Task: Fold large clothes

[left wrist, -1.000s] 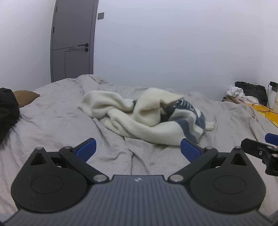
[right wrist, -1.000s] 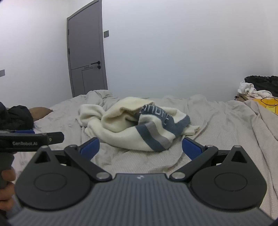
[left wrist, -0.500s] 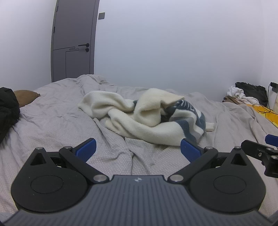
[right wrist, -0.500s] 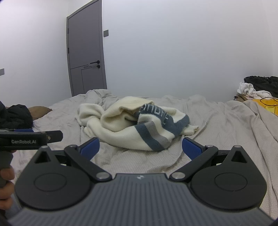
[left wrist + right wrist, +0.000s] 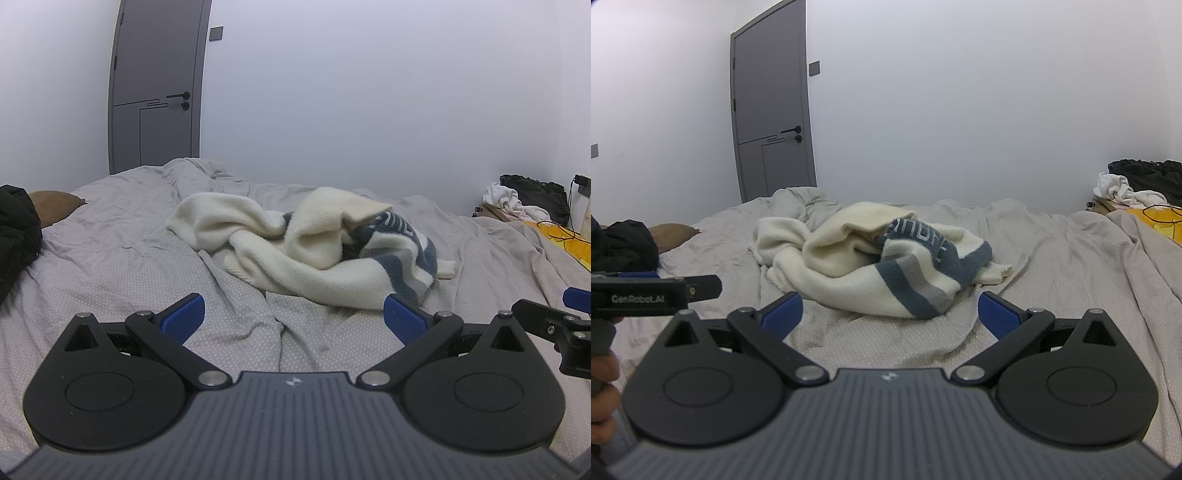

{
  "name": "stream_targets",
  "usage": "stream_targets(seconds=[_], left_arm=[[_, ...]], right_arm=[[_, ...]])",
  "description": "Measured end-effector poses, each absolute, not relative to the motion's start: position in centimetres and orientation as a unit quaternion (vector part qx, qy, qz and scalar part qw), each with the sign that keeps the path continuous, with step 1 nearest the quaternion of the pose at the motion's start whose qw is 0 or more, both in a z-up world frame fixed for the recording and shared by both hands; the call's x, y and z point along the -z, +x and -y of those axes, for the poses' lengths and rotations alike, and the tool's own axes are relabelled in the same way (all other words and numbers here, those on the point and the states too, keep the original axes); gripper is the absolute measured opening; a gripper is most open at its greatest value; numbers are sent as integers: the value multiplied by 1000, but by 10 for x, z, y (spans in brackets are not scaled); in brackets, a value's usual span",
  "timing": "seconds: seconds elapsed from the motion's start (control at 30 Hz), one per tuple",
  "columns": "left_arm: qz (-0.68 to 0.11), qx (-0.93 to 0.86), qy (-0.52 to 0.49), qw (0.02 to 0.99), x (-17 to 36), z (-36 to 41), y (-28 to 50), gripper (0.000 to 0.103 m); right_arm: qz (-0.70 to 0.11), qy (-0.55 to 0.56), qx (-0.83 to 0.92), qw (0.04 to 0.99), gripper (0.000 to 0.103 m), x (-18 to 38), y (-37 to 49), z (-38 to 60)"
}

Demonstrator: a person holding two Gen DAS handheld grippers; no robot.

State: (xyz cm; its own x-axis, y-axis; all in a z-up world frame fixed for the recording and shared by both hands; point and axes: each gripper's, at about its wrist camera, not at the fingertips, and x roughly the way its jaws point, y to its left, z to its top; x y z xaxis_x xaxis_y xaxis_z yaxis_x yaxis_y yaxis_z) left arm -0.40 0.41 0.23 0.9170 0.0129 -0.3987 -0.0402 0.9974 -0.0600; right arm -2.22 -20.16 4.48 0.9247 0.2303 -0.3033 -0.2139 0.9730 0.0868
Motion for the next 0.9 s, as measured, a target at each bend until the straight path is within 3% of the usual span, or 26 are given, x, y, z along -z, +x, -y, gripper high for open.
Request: stream_targets(seconds=[0.9], left_arm=[[-202, -14, -34, 979, -3, -2, -3, 103]], right_arm=[[-162, 23, -111, 980, 103, -43, -21, 201]])
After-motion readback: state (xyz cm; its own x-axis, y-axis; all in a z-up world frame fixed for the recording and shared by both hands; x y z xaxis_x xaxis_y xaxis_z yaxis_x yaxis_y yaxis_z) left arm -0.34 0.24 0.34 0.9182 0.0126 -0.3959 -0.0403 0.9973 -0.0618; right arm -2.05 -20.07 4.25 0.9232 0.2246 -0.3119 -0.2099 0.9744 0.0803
